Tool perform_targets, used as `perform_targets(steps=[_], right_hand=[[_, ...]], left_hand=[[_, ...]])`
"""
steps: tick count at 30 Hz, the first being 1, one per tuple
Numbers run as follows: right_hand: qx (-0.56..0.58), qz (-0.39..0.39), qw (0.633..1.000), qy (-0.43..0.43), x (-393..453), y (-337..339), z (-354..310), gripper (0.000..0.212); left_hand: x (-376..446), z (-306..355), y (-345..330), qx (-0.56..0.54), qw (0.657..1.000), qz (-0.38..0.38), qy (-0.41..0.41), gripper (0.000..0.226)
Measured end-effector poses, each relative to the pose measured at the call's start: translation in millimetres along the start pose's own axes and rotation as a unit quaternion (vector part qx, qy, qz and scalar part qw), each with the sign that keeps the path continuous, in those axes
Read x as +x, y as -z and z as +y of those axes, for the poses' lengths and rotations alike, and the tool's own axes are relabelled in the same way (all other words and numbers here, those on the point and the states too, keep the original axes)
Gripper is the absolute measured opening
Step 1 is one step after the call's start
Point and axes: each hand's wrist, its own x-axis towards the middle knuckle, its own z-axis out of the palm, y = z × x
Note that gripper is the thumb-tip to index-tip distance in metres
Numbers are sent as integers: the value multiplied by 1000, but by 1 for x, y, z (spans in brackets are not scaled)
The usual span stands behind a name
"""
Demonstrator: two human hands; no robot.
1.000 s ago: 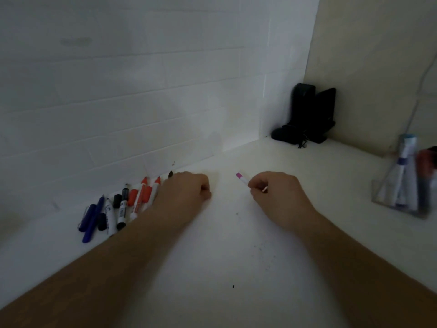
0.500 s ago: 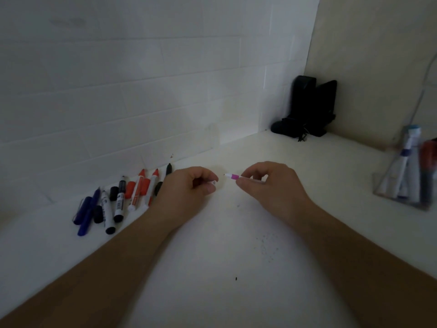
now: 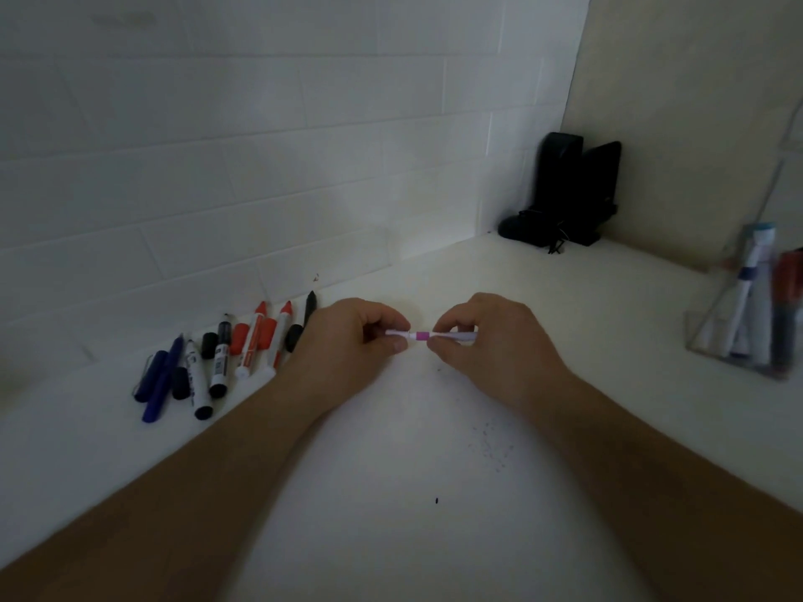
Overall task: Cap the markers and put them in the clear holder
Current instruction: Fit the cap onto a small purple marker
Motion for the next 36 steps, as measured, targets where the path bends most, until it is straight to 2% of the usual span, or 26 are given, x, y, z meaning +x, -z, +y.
perform_targets(steps=[4, 8, 15, 24, 29, 32, 34, 36], right_hand=[[-26, 9, 999, 35, 0, -3, 0, 13], [-24, 15, 999, 33, -1, -3, 0, 17], [-53, -1, 997, 48, -1, -4, -1, 20], [-16, -9, 1000, 23, -3, -6, -5, 24], [9, -17, 1000, 12, -3, -10, -4, 23], [6, -12, 1000, 17, -5, -10, -8, 22], [-42, -16, 999, 18, -6, -4, -12, 23], [-145, -35, 988, 48, -10, 8, -17, 25]], left_hand=[[-1, 1, -3, 9, 1000, 2, -8, 10], [0, 0, -4, -16, 1000, 10, 10, 8], [2, -2, -4, 7, 1000, -1, 3, 6], [-3, 0, -4, 5, 1000, 15, 7, 6], [-2, 6, -4, 53, 998, 16, -15, 5], [-4, 12, -1, 45, 999, 7, 2, 4], [-6, 17, 3, 27, 999, -4, 25, 7], [-7, 24, 6, 8, 999, -19, 47, 11]])
